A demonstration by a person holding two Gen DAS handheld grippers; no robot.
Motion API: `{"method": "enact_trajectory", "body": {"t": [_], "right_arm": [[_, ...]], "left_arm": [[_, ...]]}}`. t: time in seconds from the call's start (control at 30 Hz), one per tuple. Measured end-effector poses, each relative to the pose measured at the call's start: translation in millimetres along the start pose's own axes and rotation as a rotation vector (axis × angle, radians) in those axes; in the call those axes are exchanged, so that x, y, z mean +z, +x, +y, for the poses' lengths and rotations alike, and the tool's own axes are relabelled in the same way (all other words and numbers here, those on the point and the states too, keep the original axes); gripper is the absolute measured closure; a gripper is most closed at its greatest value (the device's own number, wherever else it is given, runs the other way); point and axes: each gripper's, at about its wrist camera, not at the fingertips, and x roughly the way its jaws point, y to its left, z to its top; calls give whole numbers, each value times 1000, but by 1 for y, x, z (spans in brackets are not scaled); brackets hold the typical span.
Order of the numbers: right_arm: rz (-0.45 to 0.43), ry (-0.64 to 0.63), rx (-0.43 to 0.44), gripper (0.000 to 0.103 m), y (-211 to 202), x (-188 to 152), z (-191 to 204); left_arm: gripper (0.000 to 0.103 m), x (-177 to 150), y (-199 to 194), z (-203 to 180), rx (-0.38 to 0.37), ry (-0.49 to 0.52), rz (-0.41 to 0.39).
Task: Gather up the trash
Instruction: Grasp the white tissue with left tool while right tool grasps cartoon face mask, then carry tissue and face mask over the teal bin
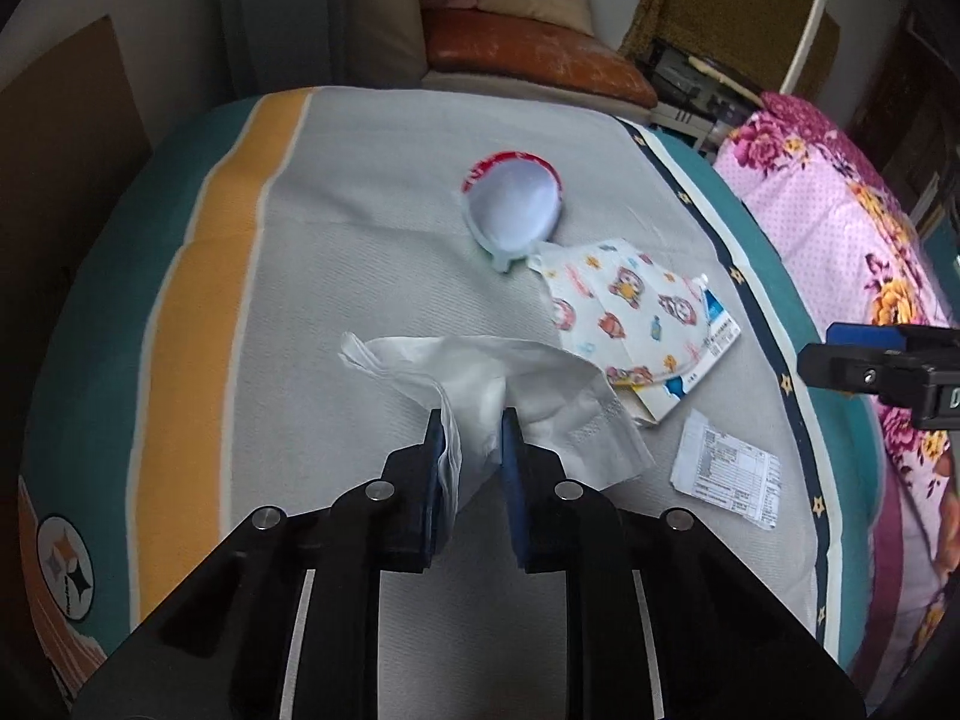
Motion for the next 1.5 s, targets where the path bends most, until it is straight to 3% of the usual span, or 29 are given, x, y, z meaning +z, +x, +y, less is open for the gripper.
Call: {"method": "enact_trajectory", "body": {"t": [0.37,0.57,0.63,0.73,0.77,0.8,1.0,1.5], "right_arm": [[3,-137,32,22,59,37,53],[-62,-233,-44,23,65,31,72],[-78,-287,-72,31,65,24,81],[-83,-319,-49,63,59,19,92],[-78,-329,-34,81,57,17,96],[-73,-330,-26,91,55,15,98],[-102,-237,64,92,20,5,85],[-215,-13,52,92,-83,-56,-22]], "left_arm": [[84,17,-2,36,-31,-91,-2],[84,16,3,39,-39,-115,13],[84,15,5,38,-43,-124,15],[84,14,3,37,-42,-128,14],[84,14,2,36,-40,-128,13],[84,13,0,36,-38,-128,11],[84,10,-17,26,-47,-108,-6],[84,3,-52,-87,-117,84,-28]]}}
